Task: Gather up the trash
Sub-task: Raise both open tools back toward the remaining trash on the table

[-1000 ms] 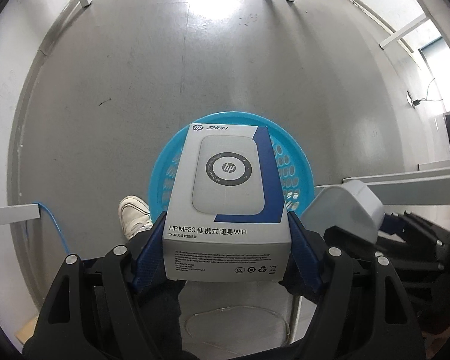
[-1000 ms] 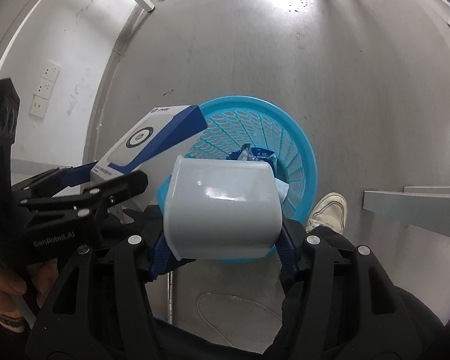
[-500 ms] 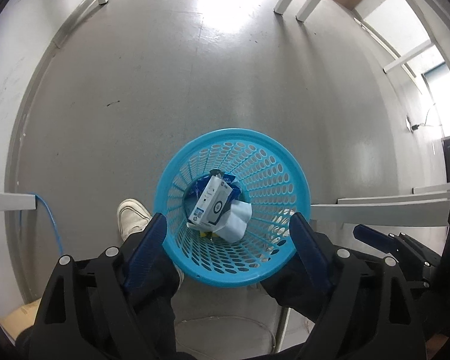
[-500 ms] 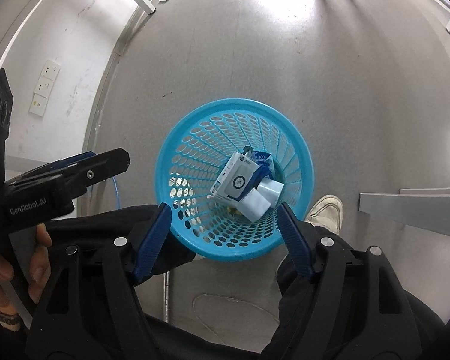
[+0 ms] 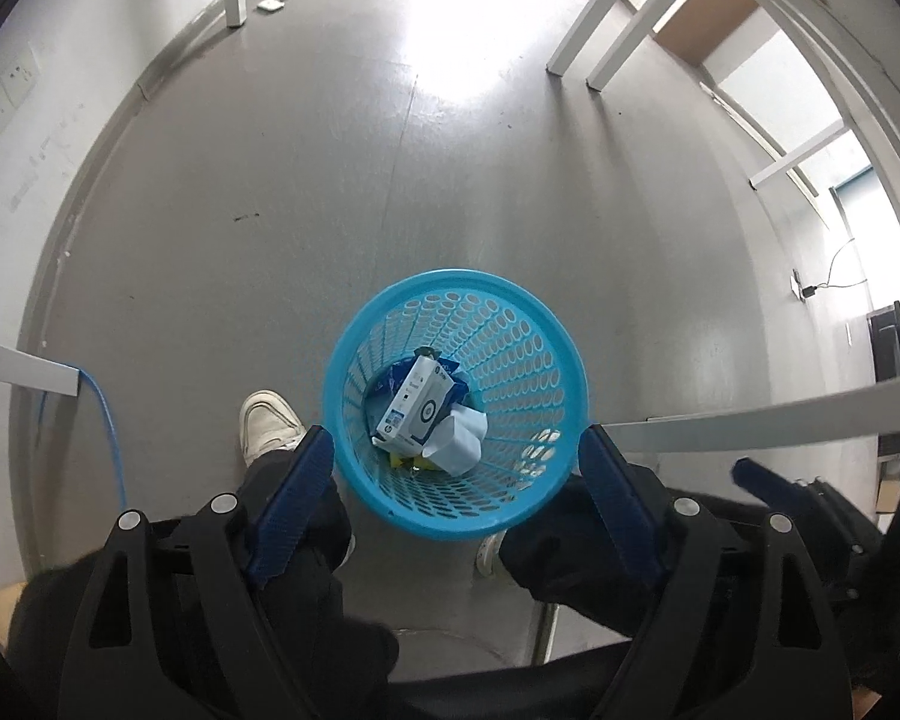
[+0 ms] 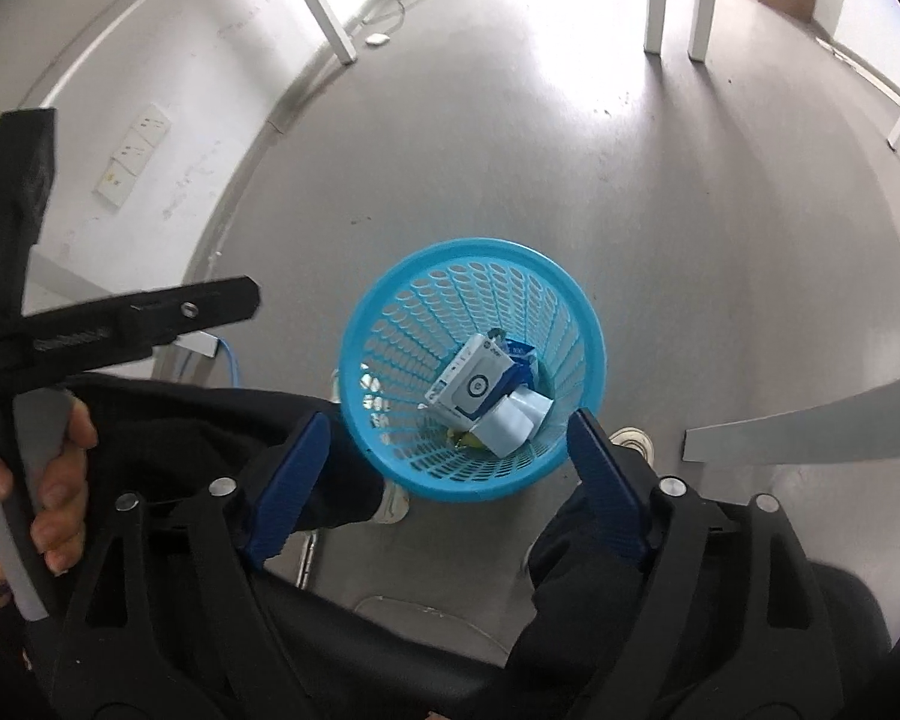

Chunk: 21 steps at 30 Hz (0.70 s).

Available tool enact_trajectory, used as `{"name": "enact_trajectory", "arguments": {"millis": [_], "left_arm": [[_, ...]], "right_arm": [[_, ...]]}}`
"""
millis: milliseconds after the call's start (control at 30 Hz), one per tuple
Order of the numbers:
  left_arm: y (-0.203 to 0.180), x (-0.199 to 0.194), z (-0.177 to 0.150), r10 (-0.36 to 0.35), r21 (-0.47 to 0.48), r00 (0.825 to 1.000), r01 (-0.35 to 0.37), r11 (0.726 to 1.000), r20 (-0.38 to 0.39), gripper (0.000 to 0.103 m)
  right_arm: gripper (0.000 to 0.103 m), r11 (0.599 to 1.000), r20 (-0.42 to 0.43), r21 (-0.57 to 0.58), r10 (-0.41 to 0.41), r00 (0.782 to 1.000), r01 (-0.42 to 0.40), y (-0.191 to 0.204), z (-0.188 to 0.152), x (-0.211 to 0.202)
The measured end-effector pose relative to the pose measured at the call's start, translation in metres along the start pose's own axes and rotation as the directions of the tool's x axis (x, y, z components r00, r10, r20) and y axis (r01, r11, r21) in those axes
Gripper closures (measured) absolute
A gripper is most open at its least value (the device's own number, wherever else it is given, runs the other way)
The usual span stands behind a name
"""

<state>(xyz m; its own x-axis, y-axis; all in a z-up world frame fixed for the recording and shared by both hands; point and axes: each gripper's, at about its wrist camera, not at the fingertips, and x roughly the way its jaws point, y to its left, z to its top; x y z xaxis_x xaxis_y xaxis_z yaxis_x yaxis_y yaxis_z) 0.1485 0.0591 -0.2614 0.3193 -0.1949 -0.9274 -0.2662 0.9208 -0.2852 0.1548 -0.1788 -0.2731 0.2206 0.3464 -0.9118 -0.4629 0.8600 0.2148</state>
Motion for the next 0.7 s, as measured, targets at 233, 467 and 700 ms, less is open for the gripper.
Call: {"name": "enact_trajectory", "arguments": {"millis": [233, 467, 700], "left_arm": [[-0.008, -0.035, -0.031, 0.058, 0.002, 0.996, -0.059, 0.998, 0.073, 0.02], [-0.007, -0.105, -0.062, 0.116, 0.006, 0.956, -0.122, 0.993, 0.269, 0.016], [-0.026, -0.162, -0.098, 0.067, 0.131, 0.87, -0.149, 0.98, 0.489, 0.013]], "right_arm": [[0.021, 0.998, 0.07, -0.052, -0.027, 0.997, 0.03, 0.013, -0.025, -0.052], [0.017, 0.995, 0.205, -0.09, -0.022, 0.978, 0.041, 0.017, -0.043, -0.117], [0.014, 0.994, 0.331, -0.11, 0.061, 0.942, -0.026, 0.016, -0.061, -0.177]]}}
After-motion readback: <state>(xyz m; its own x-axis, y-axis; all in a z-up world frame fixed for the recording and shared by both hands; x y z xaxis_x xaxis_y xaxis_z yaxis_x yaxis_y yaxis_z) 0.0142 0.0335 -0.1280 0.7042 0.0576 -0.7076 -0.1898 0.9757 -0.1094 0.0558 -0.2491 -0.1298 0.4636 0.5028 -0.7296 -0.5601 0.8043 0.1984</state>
